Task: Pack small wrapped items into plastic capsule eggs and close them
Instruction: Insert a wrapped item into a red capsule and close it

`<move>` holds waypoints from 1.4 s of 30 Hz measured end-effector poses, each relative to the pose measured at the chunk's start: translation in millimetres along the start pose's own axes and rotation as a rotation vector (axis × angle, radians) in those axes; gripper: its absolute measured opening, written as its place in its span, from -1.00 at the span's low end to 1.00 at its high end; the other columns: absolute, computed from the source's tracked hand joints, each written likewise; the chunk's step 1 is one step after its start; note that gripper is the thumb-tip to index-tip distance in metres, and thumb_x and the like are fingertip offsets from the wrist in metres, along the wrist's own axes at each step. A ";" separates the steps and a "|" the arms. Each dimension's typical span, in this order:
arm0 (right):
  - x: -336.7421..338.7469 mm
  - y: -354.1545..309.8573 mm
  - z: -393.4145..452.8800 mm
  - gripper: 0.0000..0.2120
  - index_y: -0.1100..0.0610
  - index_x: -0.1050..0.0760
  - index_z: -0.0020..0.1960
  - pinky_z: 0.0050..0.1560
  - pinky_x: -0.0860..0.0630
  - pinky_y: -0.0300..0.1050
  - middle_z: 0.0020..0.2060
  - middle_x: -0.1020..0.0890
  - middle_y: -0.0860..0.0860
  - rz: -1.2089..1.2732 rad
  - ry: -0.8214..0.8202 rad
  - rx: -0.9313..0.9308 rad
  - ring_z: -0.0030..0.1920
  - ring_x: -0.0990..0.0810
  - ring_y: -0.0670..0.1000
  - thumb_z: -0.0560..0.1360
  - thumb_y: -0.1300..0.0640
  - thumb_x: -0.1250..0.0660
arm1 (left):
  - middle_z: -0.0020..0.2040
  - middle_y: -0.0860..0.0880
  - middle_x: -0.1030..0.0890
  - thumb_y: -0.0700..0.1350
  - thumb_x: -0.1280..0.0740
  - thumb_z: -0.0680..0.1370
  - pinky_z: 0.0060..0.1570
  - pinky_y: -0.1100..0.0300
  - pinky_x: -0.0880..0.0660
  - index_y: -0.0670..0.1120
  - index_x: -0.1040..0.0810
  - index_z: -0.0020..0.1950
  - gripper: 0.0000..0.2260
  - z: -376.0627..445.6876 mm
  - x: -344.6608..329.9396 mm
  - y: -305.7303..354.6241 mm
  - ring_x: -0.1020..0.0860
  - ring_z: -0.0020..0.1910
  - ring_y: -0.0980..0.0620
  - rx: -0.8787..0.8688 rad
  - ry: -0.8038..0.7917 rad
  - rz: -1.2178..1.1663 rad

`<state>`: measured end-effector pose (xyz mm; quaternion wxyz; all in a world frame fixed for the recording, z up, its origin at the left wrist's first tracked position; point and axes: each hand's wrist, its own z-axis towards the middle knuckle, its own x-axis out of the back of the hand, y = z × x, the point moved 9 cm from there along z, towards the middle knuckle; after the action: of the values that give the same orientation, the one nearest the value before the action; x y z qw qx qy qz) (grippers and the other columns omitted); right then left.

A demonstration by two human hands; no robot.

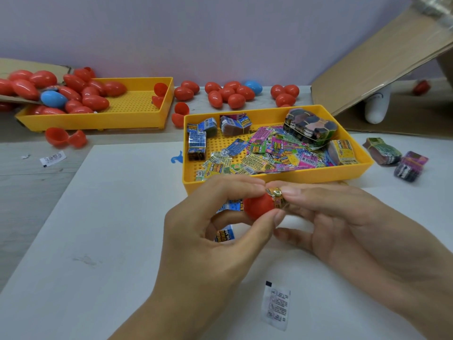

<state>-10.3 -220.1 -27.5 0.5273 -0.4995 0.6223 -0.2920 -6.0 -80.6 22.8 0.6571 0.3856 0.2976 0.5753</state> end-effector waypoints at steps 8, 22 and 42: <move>-3.2 -0.2 3.6 -0.54 0.17 -0.71 -0.07 0.01 -0.62 0.12 -0.17 -0.67 0.11 0.026 -0.036 0.024 -0.08 -0.66 0.02 0.13 -0.05 -0.63 | -0.04 0.00 -0.65 -0.20 -0.52 0.39 -0.15 0.32 -0.58 -0.11 -0.62 -0.02 -0.80 0.0 -0.3 6.8 -0.64 0.03 0.01 -0.062 -0.004 0.119; -1.5 -0.9 1.6 -0.53 0.24 -0.69 0.00 -0.08 -0.66 0.01 0.02 -0.67 0.19 -0.002 -0.014 0.013 0.02 -0.65 0.11 0.15 0.05 -0.62 | -0.06 -0.01 -0.64 -0.25 -0.52 0.39 -0.17 0.32 -0.57 -0.08 -0.62 -0.05 -0.81 0.8 -0.4 3.6 -0.64 -0.04 -0.01 -0.023 -0.014 0.122; 3.6 -20.6 -7.6 -0.72 0.12 -0.72 -0.28 -0.36 -0.56 -0.23 -0.19 -0.72 -0.02 -0.241 0.198 0.175 -0.23 -0.65 -0.11 0.10 -0.03 -0.48 | -0.01 -0.07 -0.63 -0.29 -0.49 0.40 -0.15 0.29 -0.59 -0.18 -0.67 0.00 -0.81 -1.9 2.8 6.3 -0.64 -0.05 0.03 -0.086 0.030 0.259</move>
<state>-10.8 -231.6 -8.5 0.4661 -0.4915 0.5788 -0.4540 -10.5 -77.4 27.3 0.5886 0.3836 0.2304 0.6733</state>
